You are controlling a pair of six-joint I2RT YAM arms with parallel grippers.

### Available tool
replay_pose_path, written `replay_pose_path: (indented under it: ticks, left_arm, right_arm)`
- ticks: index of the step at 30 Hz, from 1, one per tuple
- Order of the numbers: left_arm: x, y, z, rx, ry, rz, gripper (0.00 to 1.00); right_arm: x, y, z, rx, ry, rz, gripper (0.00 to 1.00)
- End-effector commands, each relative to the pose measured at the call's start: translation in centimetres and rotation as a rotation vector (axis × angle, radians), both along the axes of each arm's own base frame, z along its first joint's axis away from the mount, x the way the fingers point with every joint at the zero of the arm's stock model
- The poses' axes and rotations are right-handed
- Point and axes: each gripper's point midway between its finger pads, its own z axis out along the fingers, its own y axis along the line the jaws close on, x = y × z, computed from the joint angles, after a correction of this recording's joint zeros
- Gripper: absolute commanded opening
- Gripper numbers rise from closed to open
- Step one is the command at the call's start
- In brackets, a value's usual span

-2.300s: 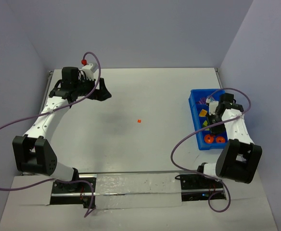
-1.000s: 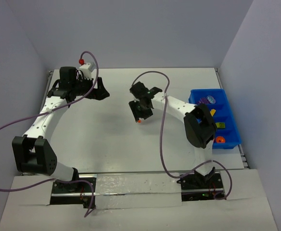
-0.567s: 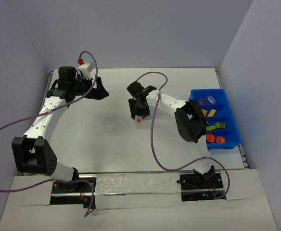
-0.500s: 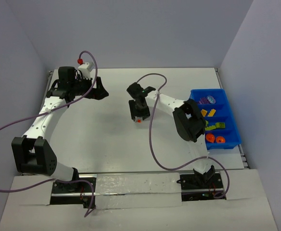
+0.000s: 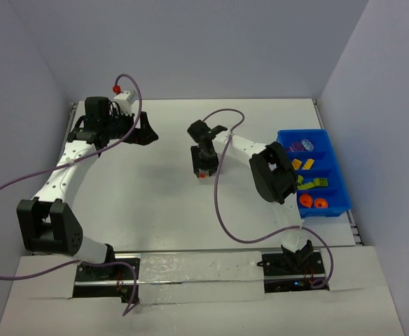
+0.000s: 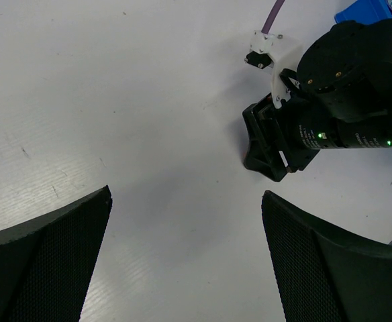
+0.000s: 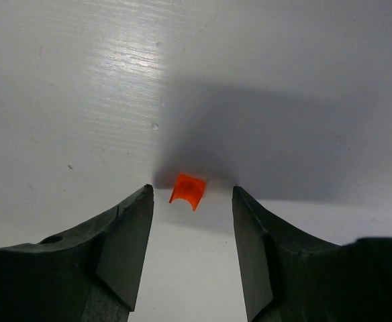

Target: Sort the legos into containers by color

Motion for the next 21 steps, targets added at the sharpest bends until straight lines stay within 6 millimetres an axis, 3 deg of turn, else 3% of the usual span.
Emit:
replay_pose_path:
  ticks: [1, 15, 21]
  left_arm:
    - [0.4, 0.2, 1.9, -0.007, -0.075, 0.000, 0.99]
    - [0.4, 0.2, 1.8, -0.003, -0.076, 0.001, 0.99]
    - [0.5, 0.2, 1.9, -0.003, -0.075, -0.001, 0.99]
  right_arm:
    - [-0.4, -0.3, -1.7, -0.009, 0.051, -0.025, 0.55]
    - [-1.3, -1.7, -1.5, -0.038, 0.036, -0.014, 0.34]
    - [-1.2, -2.8, -0.3, -0.072, -0.022, 0.021, 0.25]
